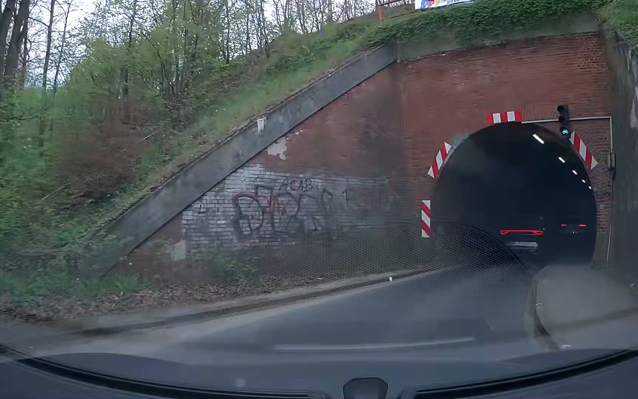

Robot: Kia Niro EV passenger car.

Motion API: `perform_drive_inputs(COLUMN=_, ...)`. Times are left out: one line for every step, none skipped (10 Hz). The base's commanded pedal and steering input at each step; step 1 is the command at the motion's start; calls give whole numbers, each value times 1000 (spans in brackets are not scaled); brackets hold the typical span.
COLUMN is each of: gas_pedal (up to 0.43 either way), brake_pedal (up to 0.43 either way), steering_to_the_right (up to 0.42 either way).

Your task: Follow the waypoints while adhering to traffic rules and regulations

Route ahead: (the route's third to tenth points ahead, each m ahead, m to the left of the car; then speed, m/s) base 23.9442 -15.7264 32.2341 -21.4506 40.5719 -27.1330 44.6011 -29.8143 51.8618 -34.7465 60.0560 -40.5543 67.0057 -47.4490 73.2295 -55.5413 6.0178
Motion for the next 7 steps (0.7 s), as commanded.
perform_drive_inputs(gas_pedal=67, brake_pedal=0, steering_to_the_right=146)
perform_drive_inputs(gas_pedal=67, brake_pedal=0, steering_to_the_right=174)
perform_drive_inputs(gas_pedal=67, brake_pedal=0, steering_to_the_right=194)
perform_drive_inputs(gas_pedal=67, brake_pedal=0, steering_to_the_right=209)
perform_drive_inputs(gas_pedal=67, brake_pedal=0, steering_to_the_right=228)
perform_drive_inputs(gas_pedal=67, brake_pedal=0, steering_to_the_right=245)
perform_drive_inputs(gas_pedal=67, brake_pedal=0, steering_to_the_right=248)
